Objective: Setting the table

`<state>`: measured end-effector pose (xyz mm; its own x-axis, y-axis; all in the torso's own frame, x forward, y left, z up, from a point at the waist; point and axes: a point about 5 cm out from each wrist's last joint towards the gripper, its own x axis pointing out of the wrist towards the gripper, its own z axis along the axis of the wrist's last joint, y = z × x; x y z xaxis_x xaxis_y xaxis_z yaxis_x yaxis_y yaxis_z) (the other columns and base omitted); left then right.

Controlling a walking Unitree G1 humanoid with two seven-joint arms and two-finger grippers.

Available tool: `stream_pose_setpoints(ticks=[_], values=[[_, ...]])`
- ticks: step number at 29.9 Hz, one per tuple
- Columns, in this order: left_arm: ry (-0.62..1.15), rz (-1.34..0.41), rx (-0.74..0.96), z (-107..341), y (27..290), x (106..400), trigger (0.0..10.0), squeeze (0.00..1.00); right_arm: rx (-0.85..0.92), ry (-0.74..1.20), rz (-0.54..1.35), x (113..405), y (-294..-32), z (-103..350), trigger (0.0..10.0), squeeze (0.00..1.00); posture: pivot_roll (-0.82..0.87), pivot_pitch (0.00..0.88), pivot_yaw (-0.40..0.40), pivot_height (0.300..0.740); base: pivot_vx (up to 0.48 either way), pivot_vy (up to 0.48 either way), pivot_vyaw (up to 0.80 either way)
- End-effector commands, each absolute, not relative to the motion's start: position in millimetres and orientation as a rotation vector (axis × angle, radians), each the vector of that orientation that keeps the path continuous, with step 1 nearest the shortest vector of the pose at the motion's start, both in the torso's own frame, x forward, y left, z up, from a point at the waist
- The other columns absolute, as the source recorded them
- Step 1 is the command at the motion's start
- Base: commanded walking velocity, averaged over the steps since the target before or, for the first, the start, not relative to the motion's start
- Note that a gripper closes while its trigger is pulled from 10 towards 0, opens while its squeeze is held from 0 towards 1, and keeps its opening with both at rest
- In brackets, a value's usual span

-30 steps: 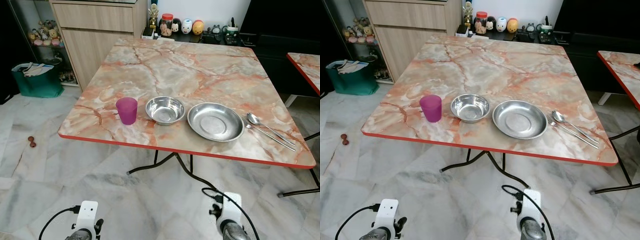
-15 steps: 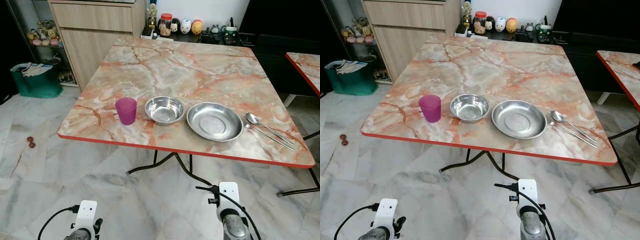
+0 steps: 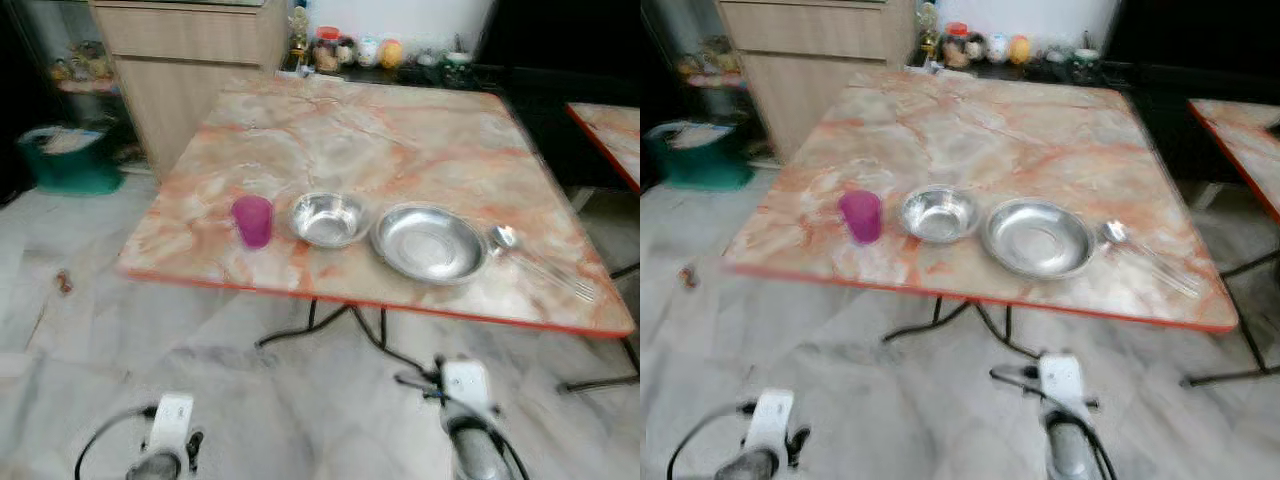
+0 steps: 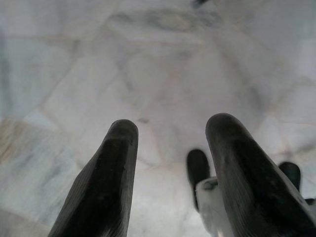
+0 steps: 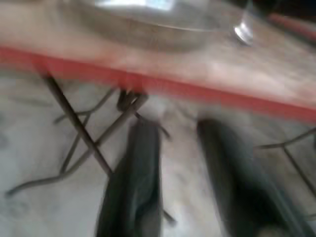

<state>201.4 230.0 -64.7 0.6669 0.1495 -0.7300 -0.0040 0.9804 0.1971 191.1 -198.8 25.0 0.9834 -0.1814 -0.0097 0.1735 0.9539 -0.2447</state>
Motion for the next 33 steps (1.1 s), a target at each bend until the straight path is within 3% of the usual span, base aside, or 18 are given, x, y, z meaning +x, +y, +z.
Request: stream_pose_setpoints(ticks=[1,10,18,20,25,33], values=[[0.845,0.086,0.188,-66,229,201,10.0,0.0,-0.254,-0.167,-0.198,210,-204,77,10.0,0.0,-0.01,0.0,-0.075,0.74,0.0,0.0,0.0],[0.847,0.09,0.187,-66,230,200,10.0,0.0,-0.237,-0.33,-0.196,241,-203,123,10.0,0.0,-0.02,0.0,-0.071,0.74,0.0,0.0,0.0],[0.847,0.092,0.179,-66,228,201,10.0,0.0,-0.175,-0.287,-0.317,269,-220,150,10.0,0.0,-0.02,0.0,-0.06,0.74,0.0,0.0,0.0],[0.851,0.09,0.181,-66,228,200,10.0,0.0,-0.112,-0.242,-0.428,293,-239,158,10.0,0.0,-0.03,0.0,-0.049,0.74,0.0,0.0,0.0],[0.852,0.095,0.176,-67,228,199,10.0,0.0,-0.019,-0.177,-0.497,311,-256,163,10.0,0.0,-0.02,0.0,-0.051,0.74,0.0,0.0,0.0],[0.867,0.091,0.177,-69,228,195,10.0,0.0,0.162,0.05,-0.463,329,-254,137,10.0,0.0,-0.03,0.0,-0.043,0.74,0.0,0.0,0.0]])
